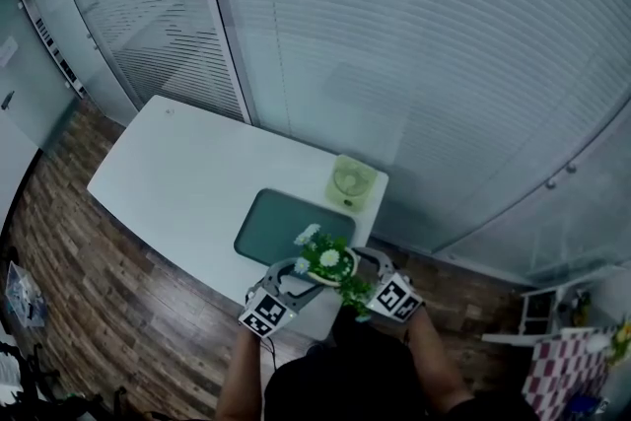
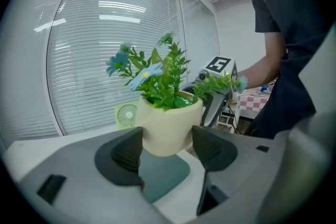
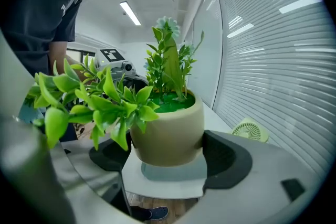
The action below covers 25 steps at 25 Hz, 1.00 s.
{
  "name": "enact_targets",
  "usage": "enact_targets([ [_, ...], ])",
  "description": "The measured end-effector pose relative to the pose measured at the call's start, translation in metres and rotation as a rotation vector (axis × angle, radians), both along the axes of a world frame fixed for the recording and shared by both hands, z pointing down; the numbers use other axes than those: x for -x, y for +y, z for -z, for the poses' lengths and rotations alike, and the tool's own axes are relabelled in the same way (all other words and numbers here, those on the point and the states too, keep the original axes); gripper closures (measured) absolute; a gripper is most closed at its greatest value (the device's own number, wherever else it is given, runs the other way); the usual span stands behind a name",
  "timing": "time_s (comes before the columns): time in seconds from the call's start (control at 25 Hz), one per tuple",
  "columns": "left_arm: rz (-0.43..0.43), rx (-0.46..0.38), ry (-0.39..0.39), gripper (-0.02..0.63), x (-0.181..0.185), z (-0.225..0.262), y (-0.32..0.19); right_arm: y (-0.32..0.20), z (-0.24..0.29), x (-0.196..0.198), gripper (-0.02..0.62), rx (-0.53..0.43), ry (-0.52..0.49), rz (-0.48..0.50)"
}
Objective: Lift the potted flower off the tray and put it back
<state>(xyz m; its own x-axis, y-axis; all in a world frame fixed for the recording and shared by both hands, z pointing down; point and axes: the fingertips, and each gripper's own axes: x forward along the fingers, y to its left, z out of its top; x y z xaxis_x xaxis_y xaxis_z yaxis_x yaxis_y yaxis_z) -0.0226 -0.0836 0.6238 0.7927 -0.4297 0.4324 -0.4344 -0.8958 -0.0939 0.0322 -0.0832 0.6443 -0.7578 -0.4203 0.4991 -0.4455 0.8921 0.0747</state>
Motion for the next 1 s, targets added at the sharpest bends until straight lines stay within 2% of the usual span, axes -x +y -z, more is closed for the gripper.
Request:
enact_targets([
  [0.28, -0.010, -0.014, 0.018, 0.327, 0.000, 0.009, 0.020, 0.023, 0.011, -0.002, 0.208, -0.007, 0.046, -0.002],
  [0.48, -0.017, -0.033, 0.035, 0.327, 0.001, 0.021, 0.041, 0.041, 0.018, 0.001, 0.209, -0.014, -0.015, -0.020],
  [0.68, -0.025, -0.042, 0.042, 0.327, 0.006, 0.032, 0.064, 0.067, 0.028, 0.003, 0.207, 0.005, -0.002, -0.001],
  [0.8, -0.037, -0.053, 0.034, 0.327, 0.009, 0.042, 0.074, 0.076, 0.041, 0.008, 0.208, -0.025, -0.031, -0.019],
  [1.0, -0.048, -0.075, -0.012, 0.327, 0.014, 0.049, 0.093, 0.096, 0.047, 0.010, 0.209, -0.041, 0.011, -0.023],
])
